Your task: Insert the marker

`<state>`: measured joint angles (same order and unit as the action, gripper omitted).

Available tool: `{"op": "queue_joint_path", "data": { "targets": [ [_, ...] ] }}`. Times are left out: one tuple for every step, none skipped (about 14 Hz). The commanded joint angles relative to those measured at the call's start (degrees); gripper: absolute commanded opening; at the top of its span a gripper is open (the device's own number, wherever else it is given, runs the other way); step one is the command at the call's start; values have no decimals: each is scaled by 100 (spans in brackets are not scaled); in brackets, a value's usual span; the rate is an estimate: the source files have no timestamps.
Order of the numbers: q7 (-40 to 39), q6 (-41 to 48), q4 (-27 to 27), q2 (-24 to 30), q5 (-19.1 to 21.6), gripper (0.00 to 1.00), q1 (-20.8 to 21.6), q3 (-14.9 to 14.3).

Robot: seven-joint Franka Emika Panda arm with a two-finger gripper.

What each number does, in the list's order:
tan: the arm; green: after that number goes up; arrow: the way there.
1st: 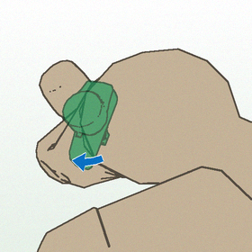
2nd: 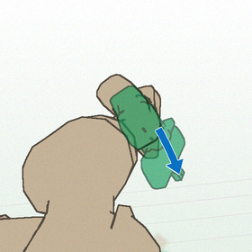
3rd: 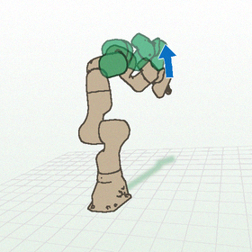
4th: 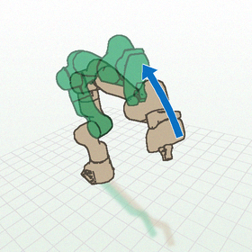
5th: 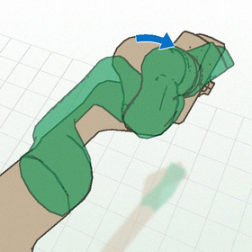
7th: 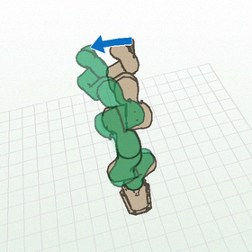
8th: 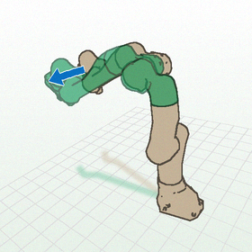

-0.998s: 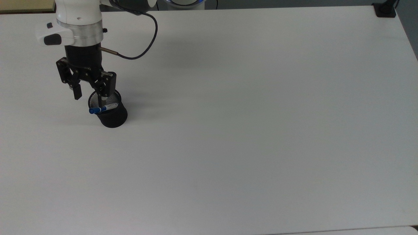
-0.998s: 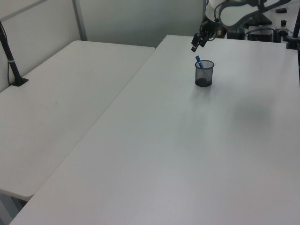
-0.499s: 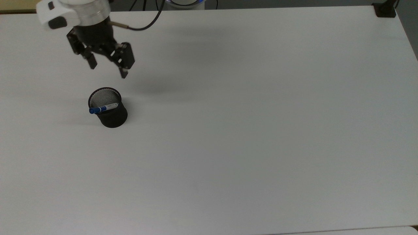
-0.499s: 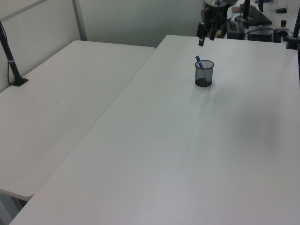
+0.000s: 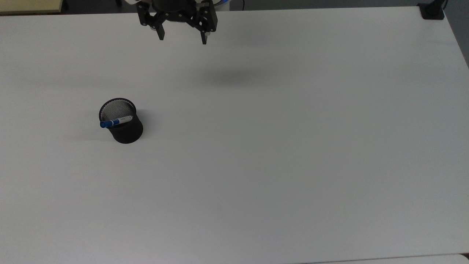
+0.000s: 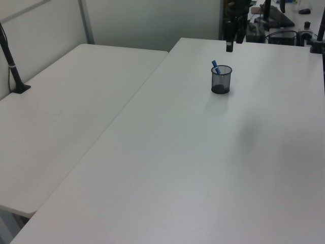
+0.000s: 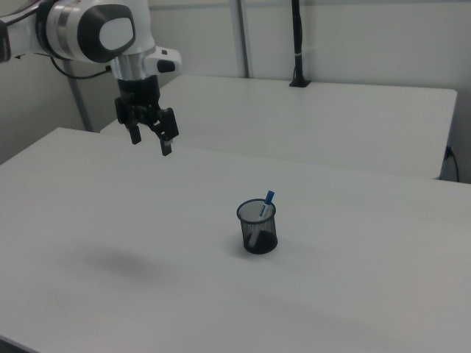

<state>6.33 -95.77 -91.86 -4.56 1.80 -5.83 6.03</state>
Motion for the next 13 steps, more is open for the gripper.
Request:
{"op": "queue_joint_path", "data": {
  "targets": [
    [193,32,-183,157,-92,100,-304,364],
    [201,32,-175,157,-92,100,-340,373],
    [219,40,-175,157,-92,100,-340,381],
    [358,32,-175,148,-92,100,-340,399],
    [421,32,-166,148,-92,100,-340,399],
    [430,40,-157,140,-92,100,-340,399],
    [439,49,-140,139,-92,100,-331,382],
    [439,49,-139,139,-92,100,-279,329],
    [439,58,-139,139,-92,100,-209,303],
    [439,75,-139,148,-92,100,-69,163],
    [439,76,-148,157,-92,100,98,-21],
    [439,76,-140,174,-92,100,230,-188],
    [430,76,-139,175,-92,100,327,-312]
  ]
}}
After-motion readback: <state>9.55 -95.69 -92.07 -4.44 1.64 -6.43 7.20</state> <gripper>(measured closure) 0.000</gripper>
